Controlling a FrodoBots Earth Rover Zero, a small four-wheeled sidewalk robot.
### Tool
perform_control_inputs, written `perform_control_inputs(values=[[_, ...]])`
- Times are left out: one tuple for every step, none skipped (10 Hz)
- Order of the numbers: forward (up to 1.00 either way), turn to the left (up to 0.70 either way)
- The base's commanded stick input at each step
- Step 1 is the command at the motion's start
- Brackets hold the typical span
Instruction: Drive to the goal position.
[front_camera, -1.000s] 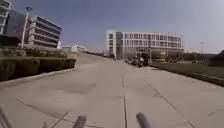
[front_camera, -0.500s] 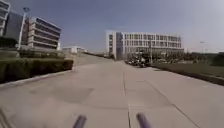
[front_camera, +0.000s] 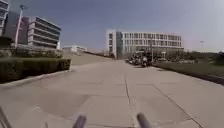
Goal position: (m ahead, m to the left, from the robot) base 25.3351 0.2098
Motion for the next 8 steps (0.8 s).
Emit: perform_control_inputs(values=[[0.7,0.0],[0.7,0.0],[0.7,0.0],[0.7,0.0],[0.7,0.0],[0.7,0.0],[0.7,0.0],[0.7,-0.08]])
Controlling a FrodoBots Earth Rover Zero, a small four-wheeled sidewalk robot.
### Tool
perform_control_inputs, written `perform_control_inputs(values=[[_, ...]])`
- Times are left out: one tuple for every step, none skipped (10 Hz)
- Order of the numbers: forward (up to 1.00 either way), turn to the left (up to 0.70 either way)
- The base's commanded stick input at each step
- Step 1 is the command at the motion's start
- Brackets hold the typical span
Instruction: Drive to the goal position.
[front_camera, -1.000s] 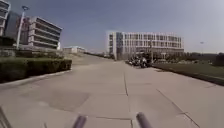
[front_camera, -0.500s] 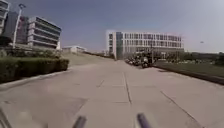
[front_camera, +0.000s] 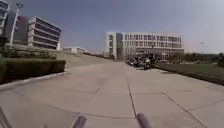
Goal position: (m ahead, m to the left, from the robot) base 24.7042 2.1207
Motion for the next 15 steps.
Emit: perform_control_inputs(values=[[0.7,-0.23],[0.7,-0.35],[0.7,-0.2],[0.7,0.0],[0.7,0.0],[0.7,0.0],[0.7,0.0],[0.7,0.0],[0.7,0.0],[0.7,0.0],[0.7,0.0],[0.7,0.0],[0.7,0.0],[0.7,0.0],[0.7,0.0]])
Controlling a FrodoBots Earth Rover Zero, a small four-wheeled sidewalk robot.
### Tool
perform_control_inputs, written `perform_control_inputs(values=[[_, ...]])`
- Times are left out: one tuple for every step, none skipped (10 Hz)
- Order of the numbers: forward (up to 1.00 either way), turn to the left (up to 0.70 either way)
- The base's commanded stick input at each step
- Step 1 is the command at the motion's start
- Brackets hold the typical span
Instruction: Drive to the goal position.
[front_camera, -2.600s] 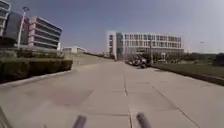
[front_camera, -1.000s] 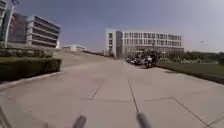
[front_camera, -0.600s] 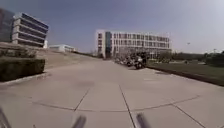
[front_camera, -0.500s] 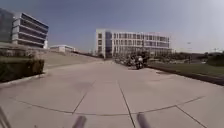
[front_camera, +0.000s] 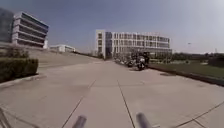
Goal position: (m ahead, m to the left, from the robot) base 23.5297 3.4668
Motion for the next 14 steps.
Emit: perform_control_inputs(values=[[0.7,0.0],[0.7,0.0],[0.7,0.0],[0.7,0.0],[0.7,0.0],[0.7,0.0],[0.7,0.0],[0.7,0.0],[0.7,0.0],[0.7,0.0],[0.7,0.0],[0.7,0.0],[0.7,0.0],[0.7,0.0]])
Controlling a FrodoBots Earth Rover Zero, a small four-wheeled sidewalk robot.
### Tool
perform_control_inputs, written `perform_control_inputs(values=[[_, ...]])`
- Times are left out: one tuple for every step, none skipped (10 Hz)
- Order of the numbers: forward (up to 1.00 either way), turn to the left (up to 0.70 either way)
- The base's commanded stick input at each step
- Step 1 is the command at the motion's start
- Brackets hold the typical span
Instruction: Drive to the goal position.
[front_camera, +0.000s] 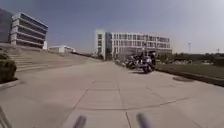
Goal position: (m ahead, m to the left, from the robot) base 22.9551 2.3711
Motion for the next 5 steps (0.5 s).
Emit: perform_control_inputs(values=[[0.7,0.0],[0.7,0.0],[0.7,0.0],[0.7,0.0],[0.7,0.0]])
